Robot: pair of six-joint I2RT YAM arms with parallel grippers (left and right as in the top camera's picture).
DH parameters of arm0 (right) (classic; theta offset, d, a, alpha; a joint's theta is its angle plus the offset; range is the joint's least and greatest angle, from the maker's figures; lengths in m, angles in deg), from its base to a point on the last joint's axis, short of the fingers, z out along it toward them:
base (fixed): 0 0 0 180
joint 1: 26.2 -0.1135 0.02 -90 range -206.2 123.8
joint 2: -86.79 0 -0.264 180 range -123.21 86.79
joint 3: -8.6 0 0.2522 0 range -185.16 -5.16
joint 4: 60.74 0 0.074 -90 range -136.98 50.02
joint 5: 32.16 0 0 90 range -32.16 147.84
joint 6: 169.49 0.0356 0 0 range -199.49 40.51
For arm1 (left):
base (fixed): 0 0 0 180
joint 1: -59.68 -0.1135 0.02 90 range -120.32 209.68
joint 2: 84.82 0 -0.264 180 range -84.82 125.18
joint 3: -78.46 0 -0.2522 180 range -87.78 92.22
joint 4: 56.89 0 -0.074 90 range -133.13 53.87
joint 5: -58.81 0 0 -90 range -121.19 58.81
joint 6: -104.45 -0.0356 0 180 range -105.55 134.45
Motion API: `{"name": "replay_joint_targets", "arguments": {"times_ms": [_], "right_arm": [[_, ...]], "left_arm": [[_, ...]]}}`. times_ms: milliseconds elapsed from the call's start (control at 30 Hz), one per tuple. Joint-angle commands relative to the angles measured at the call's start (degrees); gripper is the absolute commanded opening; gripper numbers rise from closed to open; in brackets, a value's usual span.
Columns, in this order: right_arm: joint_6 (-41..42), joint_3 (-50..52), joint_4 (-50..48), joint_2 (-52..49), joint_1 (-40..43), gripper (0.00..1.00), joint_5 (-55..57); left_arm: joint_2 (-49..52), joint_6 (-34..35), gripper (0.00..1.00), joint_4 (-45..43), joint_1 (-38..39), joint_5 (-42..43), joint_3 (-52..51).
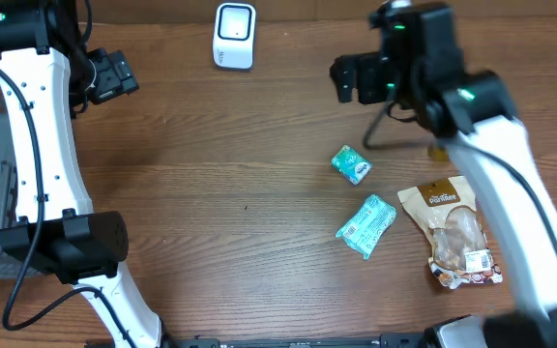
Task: Scan the item barcode
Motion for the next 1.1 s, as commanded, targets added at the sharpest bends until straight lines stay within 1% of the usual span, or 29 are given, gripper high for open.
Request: {"name": "replay_joint_targets", "arguments": {"times_ms": [0,67,233,367,567,733,900,1067], "right_arm": [[0.4,-0.5,-0.2,8.8,0.1,1.00,1.6],[0.4,-0.5,0.1,14.4,0.1,1.00,1.5],[0.4,-0.5,0.5,24.5,0.1,1.00,1.5],[0.4,-0.5,4.8,31.6,0.1,1.00,2.0],[-0.2,-0.5,13.9,40.9,0.2,1.00,2.7],[-0.2,0.3,18.6,46.8,2.5,1.00,2.2],[-0.2,7.5,17.7,54.5,5.8,1.00,2.2],[-0.2,19.5,11.3,62.4,8.3,1.00,2.2]], "left_arm": [[-1.3,-0.2,1.00,0.1,0.0,0.1,-0.2],[-1.3,-0.2,1.00,0.1,0.0,0.1,-0.2],[-1.3,-0.2,1.00,0.1,0.0,0.1,-0.2],[-1.3,-0.2,1.00,0.1,0.0,0.1,-0.2],[-1.3,-0.2,1.00,0.1,0.0,0.1,-0.2],[-1.3,-0.2,0.99,0.1,0.0,0.1,-0.2],[-1.3,-0.2,1.00,0.1,0.0,0.1,-0.2],[-1.3,-0.2,1.00,0.1,0.0,0.1,-0.2]]}}
